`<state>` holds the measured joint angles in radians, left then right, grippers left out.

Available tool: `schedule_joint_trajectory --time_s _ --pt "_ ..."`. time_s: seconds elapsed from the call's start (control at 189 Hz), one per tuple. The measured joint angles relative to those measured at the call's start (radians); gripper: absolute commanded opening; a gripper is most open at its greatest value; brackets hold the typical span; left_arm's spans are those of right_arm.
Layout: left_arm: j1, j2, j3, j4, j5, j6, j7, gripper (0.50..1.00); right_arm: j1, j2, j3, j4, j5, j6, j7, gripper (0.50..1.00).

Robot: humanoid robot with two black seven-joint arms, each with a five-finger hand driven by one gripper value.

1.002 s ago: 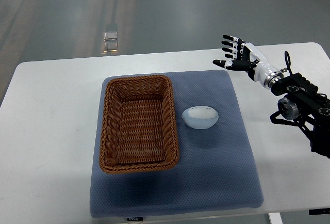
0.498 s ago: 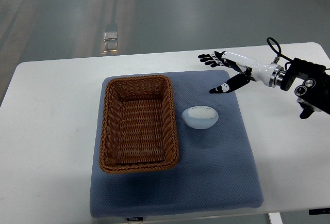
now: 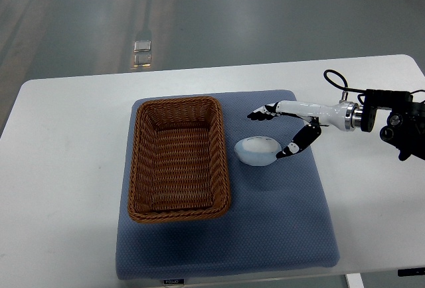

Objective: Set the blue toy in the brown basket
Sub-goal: 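Move the right hand over the white bowl and lower fingers toward the toy, then close the right hand fingers around the blue plush toy in the bowl, then lift the held toy and carry it over the brown wicker basket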

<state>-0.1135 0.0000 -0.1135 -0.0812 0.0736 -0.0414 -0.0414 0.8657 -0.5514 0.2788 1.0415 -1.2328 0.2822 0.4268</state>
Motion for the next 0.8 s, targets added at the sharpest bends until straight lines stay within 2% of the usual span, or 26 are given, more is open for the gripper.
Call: schedule_joint_trajectory --time_s 0.302,0.498,0.668,0.801 --pt "0.0 0.0 0.003 0.0 0.001 0.0 0.001 1.0 0.0 0.01 -0.02 -0.012 -0.01 -0.015 -0.011 0.911" --pt "0.0 0.0 0.003 0.0 0.001 0.0 0.001 1.0 0.0 0.053 -0.037 -0.039 -0.033 -0.033 -0.011 0.897" --pt "0.0 0.0 0.003 0.0 0.0 0.0 0.001 1.0 0.0 0.084 -0.048 -0.058 -0.042 -0.05 -0.011 0.848" --pt "0.0 0.0 0.003 0.003 0.0 0.0 0.0 1.0 0.002 0.092 -0.049 -0.07 -0.044 -0.051 -0.011 0.772"
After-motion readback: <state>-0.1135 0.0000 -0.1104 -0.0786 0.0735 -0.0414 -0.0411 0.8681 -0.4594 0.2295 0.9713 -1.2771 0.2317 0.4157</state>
